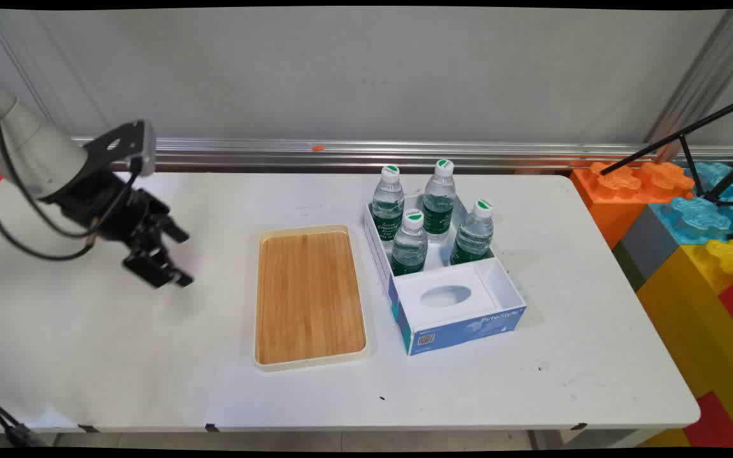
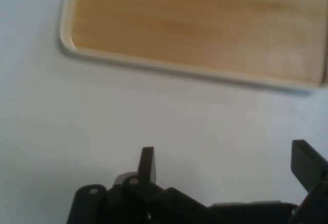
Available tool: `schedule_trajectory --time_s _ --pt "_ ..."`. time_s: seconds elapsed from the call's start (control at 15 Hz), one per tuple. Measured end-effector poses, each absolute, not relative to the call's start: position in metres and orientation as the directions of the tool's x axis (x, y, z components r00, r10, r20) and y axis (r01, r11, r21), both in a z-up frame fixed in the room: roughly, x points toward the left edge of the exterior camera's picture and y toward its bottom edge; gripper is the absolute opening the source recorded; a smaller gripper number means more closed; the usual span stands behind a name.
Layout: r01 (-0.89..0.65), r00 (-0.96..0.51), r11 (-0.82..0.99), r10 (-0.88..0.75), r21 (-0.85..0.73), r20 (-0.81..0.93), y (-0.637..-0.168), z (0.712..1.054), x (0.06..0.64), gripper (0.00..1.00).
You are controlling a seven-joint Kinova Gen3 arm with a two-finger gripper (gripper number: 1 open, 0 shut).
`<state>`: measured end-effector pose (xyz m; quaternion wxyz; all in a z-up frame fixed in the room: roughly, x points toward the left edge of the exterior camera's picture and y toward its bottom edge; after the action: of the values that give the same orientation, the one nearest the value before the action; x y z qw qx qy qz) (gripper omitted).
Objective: Pick up the green bottle from the white box
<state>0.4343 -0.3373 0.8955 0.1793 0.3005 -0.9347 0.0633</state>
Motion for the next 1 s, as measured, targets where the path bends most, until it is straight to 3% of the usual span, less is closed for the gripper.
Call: schedule_trajectory --time_s 0.4,1.0 --pt "-0.596 -0.640 0.799 -0.534 0.082 0.552 -0.357 0.918 0.398 1.00" --pt "-0.567 -0.572 0.818 -0.479 0.101 0.666 -0.371 0.931 0.374 1.00"
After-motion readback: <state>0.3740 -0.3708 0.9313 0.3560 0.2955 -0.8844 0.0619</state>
